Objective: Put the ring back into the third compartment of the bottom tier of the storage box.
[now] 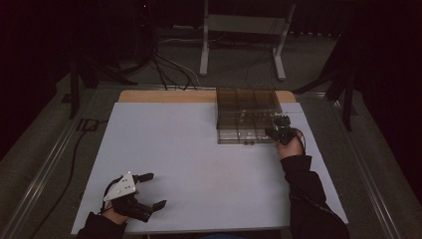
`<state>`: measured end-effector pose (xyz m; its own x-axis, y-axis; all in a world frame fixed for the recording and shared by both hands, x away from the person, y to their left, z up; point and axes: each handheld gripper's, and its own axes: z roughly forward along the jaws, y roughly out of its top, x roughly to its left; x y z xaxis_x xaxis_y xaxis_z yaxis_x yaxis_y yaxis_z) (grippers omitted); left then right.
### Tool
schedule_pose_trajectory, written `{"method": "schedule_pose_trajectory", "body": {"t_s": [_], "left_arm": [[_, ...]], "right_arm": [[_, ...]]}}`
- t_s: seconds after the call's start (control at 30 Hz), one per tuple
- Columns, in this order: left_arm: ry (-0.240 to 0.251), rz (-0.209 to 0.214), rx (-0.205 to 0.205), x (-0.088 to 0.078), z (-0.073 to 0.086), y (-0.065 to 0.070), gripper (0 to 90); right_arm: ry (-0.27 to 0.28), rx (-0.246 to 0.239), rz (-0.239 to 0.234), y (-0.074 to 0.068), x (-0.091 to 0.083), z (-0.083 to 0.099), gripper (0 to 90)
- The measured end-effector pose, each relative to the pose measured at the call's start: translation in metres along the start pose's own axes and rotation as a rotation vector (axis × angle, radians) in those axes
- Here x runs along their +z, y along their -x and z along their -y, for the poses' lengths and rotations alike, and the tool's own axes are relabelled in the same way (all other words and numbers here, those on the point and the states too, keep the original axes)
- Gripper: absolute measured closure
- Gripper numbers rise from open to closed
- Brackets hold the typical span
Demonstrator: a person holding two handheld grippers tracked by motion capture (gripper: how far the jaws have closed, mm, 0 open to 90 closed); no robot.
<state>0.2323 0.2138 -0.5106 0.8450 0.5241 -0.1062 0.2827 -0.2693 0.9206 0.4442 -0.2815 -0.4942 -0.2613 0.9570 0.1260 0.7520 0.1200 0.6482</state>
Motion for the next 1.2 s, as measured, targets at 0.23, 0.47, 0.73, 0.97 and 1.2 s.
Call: {"method": "schedule_pose_trajectory", "body": {"t_s": [0.23,0.47,0.73,0.97,1.2], "left_arm": [[0.001,-0.001,0.0,0.0,0.0,0.0,0.4],[0.0,-0.003,0.002,0.0,0.0,0.001,0.4],[-0.001,-0.002,0.003,0.0,0.0,0.0,0.4],[0.002,-0.001,0.0,0.0,0.0,0.0,0.4],[0.002,-0.001,0.0,0.0,0.0,0.0,0.4]], "right_arm": [[0.003,0.006,0.013,0.003,0.0,0.0,85.9],[0.023,0.017,0.024,0.003,-0.006,-0.003,69.8],[0.056,-0.007,0.002,-0.006,-0.016,-0.006,56.3],[0.078,-0.038,-0.014,-0.018,-0.025,-0.009,48.9],[0.092,-0.063,-0.037,-0.03,-0.033,-0.011,39.4]]}}
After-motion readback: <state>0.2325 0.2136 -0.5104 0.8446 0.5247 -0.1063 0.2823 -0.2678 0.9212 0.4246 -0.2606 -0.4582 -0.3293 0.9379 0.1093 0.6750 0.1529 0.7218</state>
